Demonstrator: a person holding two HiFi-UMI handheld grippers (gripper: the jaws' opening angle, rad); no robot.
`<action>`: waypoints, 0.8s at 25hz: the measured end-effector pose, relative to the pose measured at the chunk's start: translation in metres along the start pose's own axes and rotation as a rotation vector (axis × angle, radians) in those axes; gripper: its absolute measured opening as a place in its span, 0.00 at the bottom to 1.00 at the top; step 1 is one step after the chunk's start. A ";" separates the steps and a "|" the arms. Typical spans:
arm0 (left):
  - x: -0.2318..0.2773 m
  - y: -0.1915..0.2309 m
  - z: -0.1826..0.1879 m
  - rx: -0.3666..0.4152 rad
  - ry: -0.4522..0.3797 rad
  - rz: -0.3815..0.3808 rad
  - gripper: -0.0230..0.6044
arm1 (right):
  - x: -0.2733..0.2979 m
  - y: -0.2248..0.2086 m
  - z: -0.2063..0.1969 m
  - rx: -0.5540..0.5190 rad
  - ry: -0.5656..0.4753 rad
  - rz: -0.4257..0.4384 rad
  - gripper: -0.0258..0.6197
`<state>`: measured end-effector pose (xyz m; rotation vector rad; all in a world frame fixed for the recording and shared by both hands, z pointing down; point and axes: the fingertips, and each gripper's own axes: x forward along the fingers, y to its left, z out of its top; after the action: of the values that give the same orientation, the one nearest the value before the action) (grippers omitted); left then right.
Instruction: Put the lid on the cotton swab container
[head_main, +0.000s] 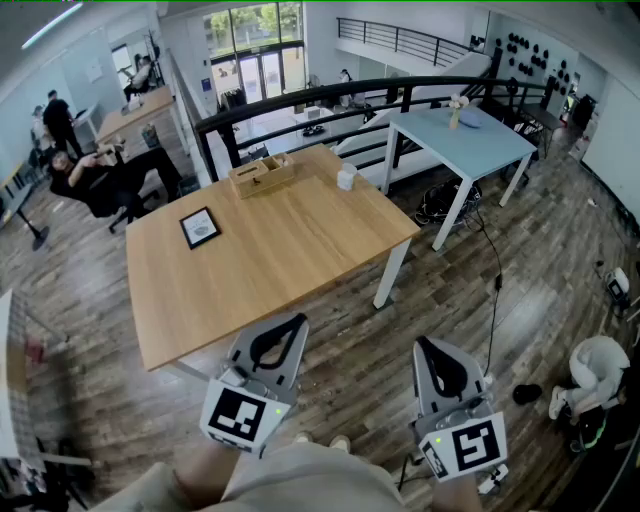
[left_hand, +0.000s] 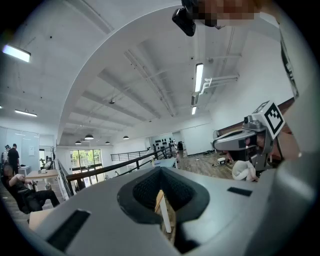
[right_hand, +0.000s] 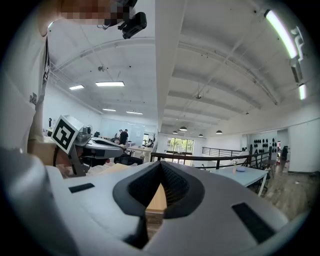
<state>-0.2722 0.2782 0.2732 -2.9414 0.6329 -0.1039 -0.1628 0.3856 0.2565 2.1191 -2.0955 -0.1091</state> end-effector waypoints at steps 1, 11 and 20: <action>-0.001 0.000 0.000 -0.001 -0.001 -0.001 0.07 | -0.001 0.000 0.000 0.010 -0.006 0.001 0.08; -0.002 -0.012 -0.001 -0.002 0.011 0.009 0.07 | -0.010 -0.006 -0.006 0.044 -0.006 0.015 0.08; 0.004 -0.046 -0.005 -0.035 0.010 0.018 0.07 | -0.029 -0.017 -0.028 0.072 0.003 0.055 0.08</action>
<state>-0.2507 0.3179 0.2847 -2.9695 0.6686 -0.1065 -0.1419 0.4168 0.2794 2.0973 -2.1859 -0.0241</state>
